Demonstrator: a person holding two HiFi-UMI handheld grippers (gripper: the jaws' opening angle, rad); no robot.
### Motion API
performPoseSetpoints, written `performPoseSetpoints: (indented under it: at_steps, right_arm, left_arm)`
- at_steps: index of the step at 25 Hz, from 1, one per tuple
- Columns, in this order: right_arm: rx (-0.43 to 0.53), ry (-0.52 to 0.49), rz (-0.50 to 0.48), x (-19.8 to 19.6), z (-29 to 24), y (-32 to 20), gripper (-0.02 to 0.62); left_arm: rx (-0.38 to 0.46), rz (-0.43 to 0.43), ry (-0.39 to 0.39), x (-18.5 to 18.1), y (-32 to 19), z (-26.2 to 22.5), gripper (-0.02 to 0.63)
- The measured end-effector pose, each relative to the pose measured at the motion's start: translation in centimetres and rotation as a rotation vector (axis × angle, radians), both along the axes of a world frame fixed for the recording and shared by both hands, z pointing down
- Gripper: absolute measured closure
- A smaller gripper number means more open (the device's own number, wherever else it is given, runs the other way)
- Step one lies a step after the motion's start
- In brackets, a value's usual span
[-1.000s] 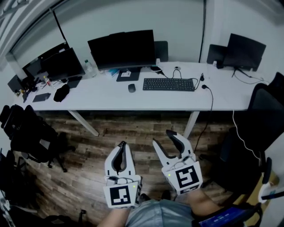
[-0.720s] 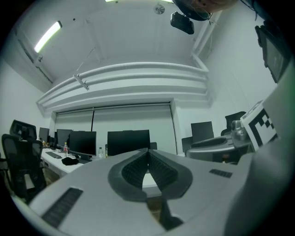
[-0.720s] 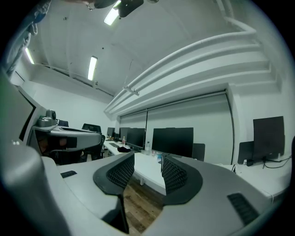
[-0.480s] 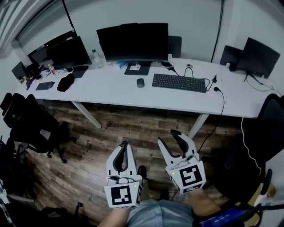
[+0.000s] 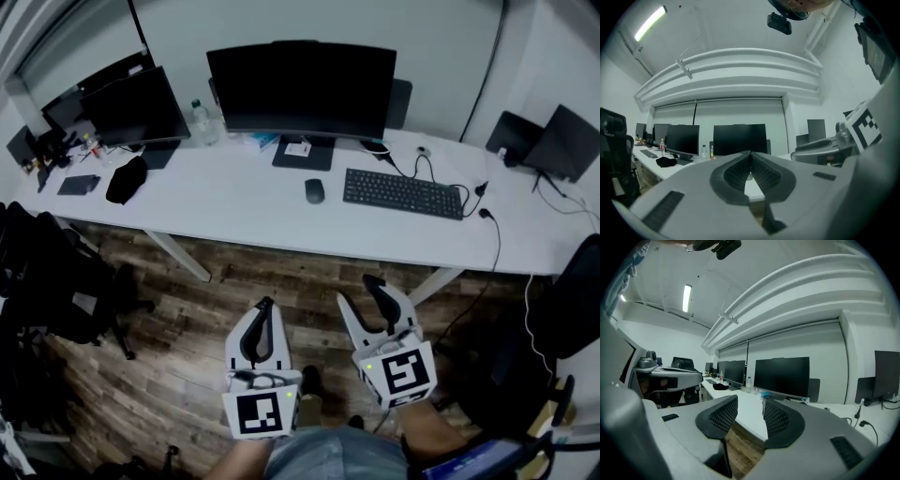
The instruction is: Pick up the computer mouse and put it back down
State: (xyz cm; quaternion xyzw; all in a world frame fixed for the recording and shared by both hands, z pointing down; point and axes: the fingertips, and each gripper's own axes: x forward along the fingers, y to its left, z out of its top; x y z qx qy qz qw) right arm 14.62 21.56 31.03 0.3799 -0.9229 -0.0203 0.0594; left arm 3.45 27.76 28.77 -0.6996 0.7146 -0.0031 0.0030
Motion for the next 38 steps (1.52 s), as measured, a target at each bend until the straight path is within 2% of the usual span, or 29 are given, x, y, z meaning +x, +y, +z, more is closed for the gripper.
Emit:
performPoseSetpoints:
  at_steps: [5, 11, 19, 26, 33, 38]
  right_arm:
    - [0.036, -0.003, 0.045, -3.3, -2.1, -4.2, 0.419]
    - [0.067, 0.008, 0.094, -5.1, -3.4, -7.0, 0.42]
    - [0.052, 0.023, 0.152, -5.1, -2.4, -10.0, 0.422]
    - [0.017, 0.006, 0.179, -4.5, -0.8, -13.9, 0.422]
    - [-0.039, -0.006, 0.158, -5.2, 1.5, -19.4, 0.419]
    - [-0.073, -0.019, 0.125, -5.8, 2.3, -24.1, 0.416]
  left_arm:
    - [0.027, 0.045, -0.003, -3.6, -4.3, -1.6, 0.598]
    - [0.044, 0.091, 0.01, -6.0, -8.1, -2.2, 0.598]
    - [-0.006, 0.152, 0.018, -6.1, -11.6, -0.2, 0.598]
    - [-0.017, 0.164, -0.016, -5.9, -15.5, 0.8, 0.598]
    - [-0.085, 0.16, -0.032, -5.9, -20.7, 2.5, 0.598]
    - [-0.111, 0.121, -0.054, -6.4, -25.4, 2.6, 0.598]
